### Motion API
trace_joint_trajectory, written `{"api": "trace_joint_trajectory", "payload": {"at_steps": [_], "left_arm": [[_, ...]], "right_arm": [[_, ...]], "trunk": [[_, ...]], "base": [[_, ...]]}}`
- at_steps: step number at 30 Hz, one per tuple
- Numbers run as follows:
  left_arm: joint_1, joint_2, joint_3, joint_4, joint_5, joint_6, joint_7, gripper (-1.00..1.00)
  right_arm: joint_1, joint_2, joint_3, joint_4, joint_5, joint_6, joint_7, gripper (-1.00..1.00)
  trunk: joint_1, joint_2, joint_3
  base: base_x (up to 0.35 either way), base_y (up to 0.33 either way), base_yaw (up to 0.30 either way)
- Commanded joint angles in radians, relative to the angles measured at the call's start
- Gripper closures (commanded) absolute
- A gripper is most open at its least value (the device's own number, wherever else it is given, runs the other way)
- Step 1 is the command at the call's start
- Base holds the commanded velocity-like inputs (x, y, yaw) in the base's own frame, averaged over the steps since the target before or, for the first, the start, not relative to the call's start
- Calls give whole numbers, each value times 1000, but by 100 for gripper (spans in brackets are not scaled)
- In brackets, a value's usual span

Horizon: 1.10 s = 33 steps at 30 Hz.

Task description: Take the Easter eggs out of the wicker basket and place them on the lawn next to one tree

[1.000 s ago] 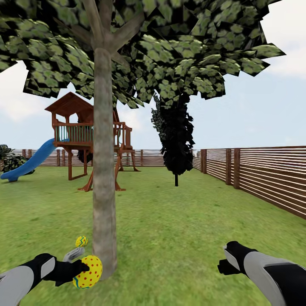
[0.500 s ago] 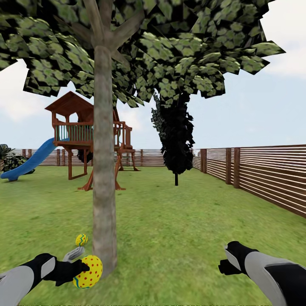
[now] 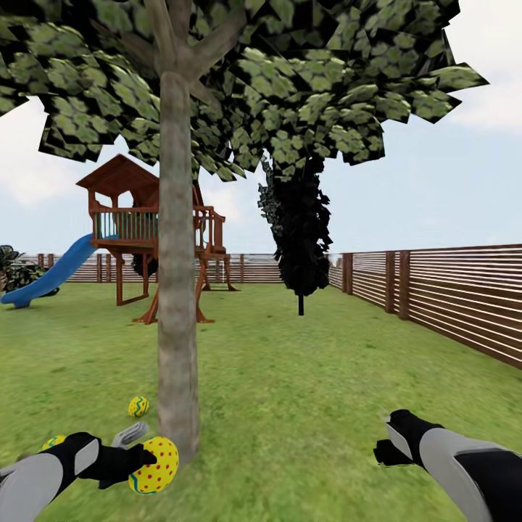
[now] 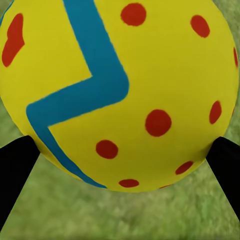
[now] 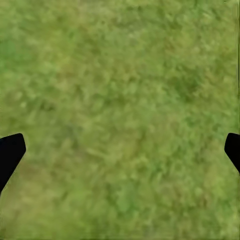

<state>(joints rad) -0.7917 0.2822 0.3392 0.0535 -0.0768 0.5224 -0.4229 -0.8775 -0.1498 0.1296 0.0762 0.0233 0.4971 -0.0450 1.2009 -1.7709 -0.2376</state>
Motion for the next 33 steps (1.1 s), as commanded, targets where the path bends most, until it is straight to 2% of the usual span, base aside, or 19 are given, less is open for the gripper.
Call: {"api": "trace_joint_trajectory", "payload": {"at_steps": [1, 6, 10, 11, 13, 16, 18, 19, 20, 21, 22, 24, 26, 29, 31, 32, 33], "left_arm": [[-1, 0, 9, 2, -8, 2, -3, 100], [-2, 0, 9, 2, -7, 1, -3, 100], [-2, -1, 9, 2, -6, 1, -2, 100], [-2, 0, 9, 2, -6, 1, -2, 100], [-2, 1, 9, 2, -5, 1, -2, 100], [-2, -1, 9, 2, -5, 1, -2, 100], [-2, -1, 9, 2, -4, 1, -2, 100], [-2, -2, 9, 1, -4, 1, -2, 100], [-2, -3, 9, 2, -4, 1, -2, 100], [-2, -6, 9, 2, -4, 1, -2, 100], [-2, -7, 9, 2, -4, 1, -2, 100], [-2, -8, 9, 2, -4, 1, -2, 100], [-2, -9, 9, 2, -4, 1, -2, 100], [-2, -10, 9, 2, -4, 1, -2, 100], [-2, -9, 9, 2, -4, 1, -2, 100], [-2, -9, 10, 2, -4, 1, -2, 100], [-2, -8, 10, 2, -4, 1, -2, 100]], "right_arm": [[-1, -7, 2, -24, 1, -14, 0, -100], [-1, -45, -1, -61, -1, -22, 4, -100], [-1, -40, 0, -85, 2, -28, -31, -100], [-1, -39, -3, -195, -5, -28, 5, -100], [-1, -42, -3, -350, -14, -38, 85, -100], [-1, -45, -7, -411, -17, -39, 114, -100], [-1, -56, -8, -436, -16, 20, 130, -100], [-1, -65, -13, -441, -21, 50, 153, -100], [-1, -86, -37, -444, -38, 62, 176, -100], [-1, -106, -86, -455, -70, 47, 192, -100], [-1, -109, -102, -460, -73, -16, 194, -100], [-1, -111, -108, -446, -37, -146, 198, -100], [-1, -110, -108, -437, -21, -183, 200, -100], [-1, -102, -101, -429, -17, -170, 193, -100], [-1, -81, -96, -426, -15, -109, 185, -100], [-1, -67, -95, -424, -12, -102, 176, -100], [-1, -56, -94, -419, 9, -109, 170, -100]], "trunk": [[4, -8, -6], [23, -43, -22], [39, -71, -35], [43, -78, -38], [50, -92, -44], [62, -113, -54], [69, -127, -60], [73, -134, -63], [77, -141, -66], [81, -148, -69], [85, -155, -73], [92, -169, -79], [100, -183, -85], [112, -204, -95], [119, -218, -101], [123, -225, -104], [123, -225, -104]], "base": [[84, 0, 35], [87, 0, 9], [92, -19, 0], [102, -66, 0], [104, -73, 0], [113, -83, 0], [135, -91, 0], [153, -99, 0], [158, -104, 0], [162, -108, 0], [163, -109, 0], [163, -110, 0], [164, -113, 0], [164, -113, 0], [164, -113, 0], [161, -113, 0], [154, -59, 0]]}}
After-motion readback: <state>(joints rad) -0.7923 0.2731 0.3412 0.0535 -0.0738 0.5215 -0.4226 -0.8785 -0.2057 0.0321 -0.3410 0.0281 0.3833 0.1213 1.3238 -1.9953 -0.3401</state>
